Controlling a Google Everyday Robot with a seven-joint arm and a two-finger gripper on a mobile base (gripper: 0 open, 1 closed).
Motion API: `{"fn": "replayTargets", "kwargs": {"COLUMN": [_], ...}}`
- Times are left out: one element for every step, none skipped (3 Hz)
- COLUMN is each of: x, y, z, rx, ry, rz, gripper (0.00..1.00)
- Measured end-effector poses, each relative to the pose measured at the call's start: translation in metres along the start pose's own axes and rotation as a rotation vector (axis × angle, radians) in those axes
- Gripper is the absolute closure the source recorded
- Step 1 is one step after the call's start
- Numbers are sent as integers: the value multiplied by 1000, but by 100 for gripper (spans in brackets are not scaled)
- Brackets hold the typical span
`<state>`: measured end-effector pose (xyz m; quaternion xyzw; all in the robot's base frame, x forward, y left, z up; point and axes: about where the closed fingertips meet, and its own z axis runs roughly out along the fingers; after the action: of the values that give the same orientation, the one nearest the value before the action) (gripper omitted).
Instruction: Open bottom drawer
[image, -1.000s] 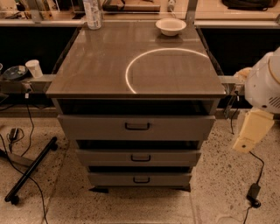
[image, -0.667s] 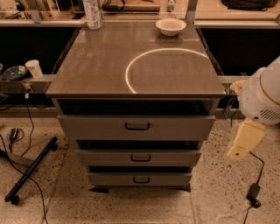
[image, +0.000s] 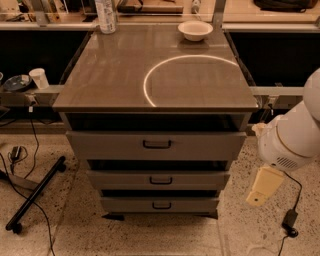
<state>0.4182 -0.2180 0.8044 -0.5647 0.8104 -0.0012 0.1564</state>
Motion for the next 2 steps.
{"fn": "replayTargets", "kwargs": {"x": [9, 19], "y": [9, 22], "z": [22, 46], "rx": [-18, -23], "ry": [6, 24], "rz": [13, 19], "gripper": [0, 0]}}
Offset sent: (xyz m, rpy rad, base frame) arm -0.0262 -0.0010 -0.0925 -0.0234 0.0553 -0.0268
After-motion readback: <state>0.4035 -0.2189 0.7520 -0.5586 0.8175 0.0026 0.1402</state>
